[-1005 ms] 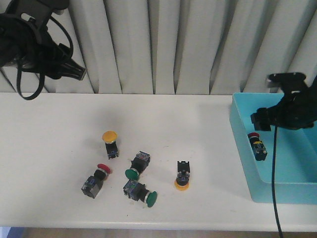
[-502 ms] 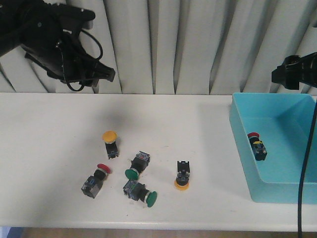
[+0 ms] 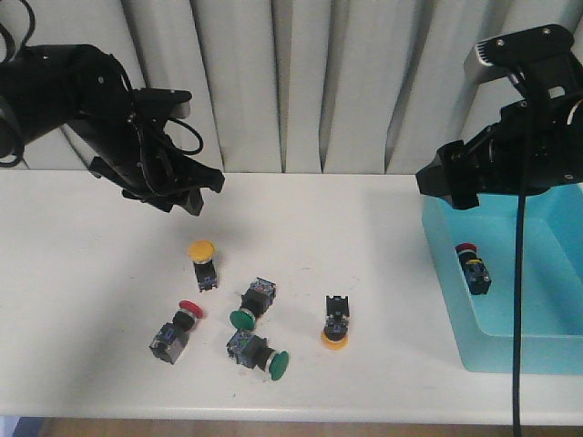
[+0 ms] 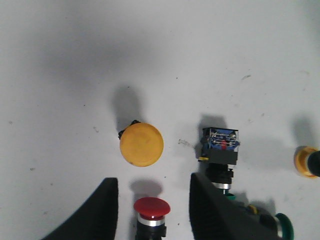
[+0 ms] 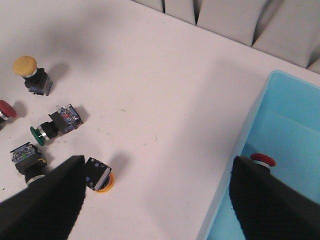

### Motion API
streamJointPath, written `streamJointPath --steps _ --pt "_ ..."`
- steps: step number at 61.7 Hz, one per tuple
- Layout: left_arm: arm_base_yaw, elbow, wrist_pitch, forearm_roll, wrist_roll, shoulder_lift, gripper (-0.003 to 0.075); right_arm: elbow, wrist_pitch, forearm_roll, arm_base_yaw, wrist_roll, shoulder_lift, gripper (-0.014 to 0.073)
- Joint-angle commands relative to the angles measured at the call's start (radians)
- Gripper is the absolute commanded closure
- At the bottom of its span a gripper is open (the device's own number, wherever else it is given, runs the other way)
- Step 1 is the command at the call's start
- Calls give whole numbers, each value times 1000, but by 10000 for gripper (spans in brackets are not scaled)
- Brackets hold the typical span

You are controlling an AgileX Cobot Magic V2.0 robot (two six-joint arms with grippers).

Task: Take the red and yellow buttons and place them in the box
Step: 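Lower the left gripper onto the yellow-capped button, then grasp the yellow cap with the left gripper and lift it toward the right gripper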

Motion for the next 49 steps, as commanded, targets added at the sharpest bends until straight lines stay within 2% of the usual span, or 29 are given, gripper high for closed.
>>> streamJointPath --steps 1,17,24,35,49 --pt "-2 -32 -25 16 1 -35 363 -27 -41 -2 8 0 -25 14" --pt "-2 -32 -48 37 -6 -6 161 -27 -37 6 8 0 -25 14" --pt "-2 -32 -50 26 -6 25 101 -27 -36 6 8 0 -25 14" --pt "-3 -32 -73 14 -6 67 95 -27 -31 7 8 1 -25 14" --pt "-8 -33 -89 16 -5 113 131 -27 -26 7 8 4 -25 14"
